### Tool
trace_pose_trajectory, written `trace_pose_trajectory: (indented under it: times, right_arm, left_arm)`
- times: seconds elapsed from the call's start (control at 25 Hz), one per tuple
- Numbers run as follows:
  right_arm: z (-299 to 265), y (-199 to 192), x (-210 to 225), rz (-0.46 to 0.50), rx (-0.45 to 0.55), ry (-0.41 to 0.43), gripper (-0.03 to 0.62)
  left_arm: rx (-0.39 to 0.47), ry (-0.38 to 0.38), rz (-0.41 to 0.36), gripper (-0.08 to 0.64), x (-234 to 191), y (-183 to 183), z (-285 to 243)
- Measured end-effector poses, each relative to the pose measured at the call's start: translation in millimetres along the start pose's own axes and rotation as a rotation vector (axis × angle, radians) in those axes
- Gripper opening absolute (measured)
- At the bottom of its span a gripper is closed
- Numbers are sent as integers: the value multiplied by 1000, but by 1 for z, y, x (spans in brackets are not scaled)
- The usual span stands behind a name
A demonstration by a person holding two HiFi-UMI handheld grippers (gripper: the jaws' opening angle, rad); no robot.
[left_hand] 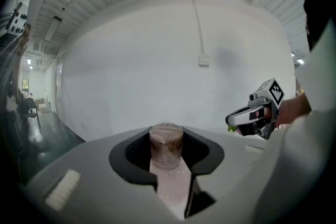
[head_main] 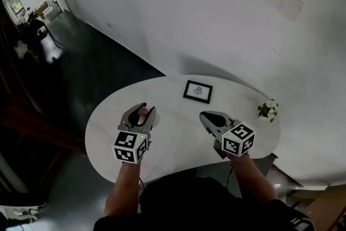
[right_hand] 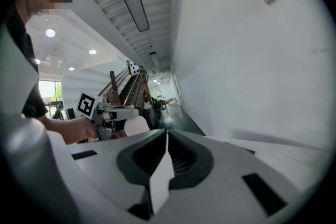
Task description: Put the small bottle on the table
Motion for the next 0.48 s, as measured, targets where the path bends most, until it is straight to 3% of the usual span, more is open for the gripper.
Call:
trace_pose_trajectory:
  times: [0.24,0.48]
  right_arm:
    - [-22,-3,-12,8,-24,-42,11]
    - [-37,-23,-31,-7,-51,-69,11]
  left_arm:
    - [0,39,51,137,-40,-10,16]
    - [-33,0,48,137,-49,-34,15]
Point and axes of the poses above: the fingertips, and each gripper's own axes: z backward along the fingers, x to its right, y out of its top, the point moved 2 cm from there along z, backward along the fingers, and after that the axes turned 15 degrees about x, right-handed, at the moved point
